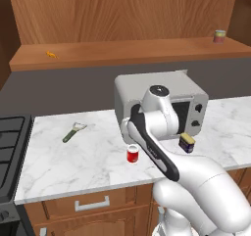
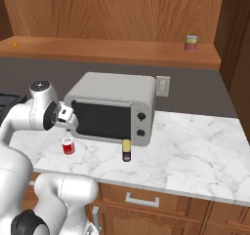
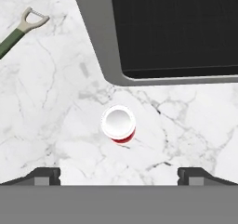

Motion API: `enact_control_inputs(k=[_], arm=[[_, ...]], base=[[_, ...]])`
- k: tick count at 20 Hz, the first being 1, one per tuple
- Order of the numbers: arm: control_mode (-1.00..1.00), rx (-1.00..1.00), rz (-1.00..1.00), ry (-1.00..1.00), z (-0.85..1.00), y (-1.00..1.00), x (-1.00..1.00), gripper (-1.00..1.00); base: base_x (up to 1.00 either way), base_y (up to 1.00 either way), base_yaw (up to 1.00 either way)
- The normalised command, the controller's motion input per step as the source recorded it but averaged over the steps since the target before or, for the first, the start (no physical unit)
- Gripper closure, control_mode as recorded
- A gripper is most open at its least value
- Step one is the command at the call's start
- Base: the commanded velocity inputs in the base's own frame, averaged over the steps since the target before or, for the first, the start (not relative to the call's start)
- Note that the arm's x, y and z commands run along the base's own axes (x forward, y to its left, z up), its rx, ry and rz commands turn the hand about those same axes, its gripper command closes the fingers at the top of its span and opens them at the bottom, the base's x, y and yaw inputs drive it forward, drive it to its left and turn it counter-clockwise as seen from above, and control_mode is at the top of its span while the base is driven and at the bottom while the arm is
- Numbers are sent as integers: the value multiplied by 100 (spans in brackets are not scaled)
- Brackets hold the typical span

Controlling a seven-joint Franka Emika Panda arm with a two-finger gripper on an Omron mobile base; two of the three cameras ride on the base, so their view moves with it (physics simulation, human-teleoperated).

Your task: Pick the cans from the counter and place them in their designated side in the cabinet.

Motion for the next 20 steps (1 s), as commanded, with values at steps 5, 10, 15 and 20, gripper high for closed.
enact_control_inputs(k=[5,10,15,20], arm=[[-100,0,0,0,-15,0,4,-100],[-100,0,0,0,-17,0,0,-100],[-100,0,0,0,-16,0,0,-100],[-100,0,0,0,-16,0,2,-100]], base=[[0,0,0],[0,0,0],[0,0,0],[0,0,0]])
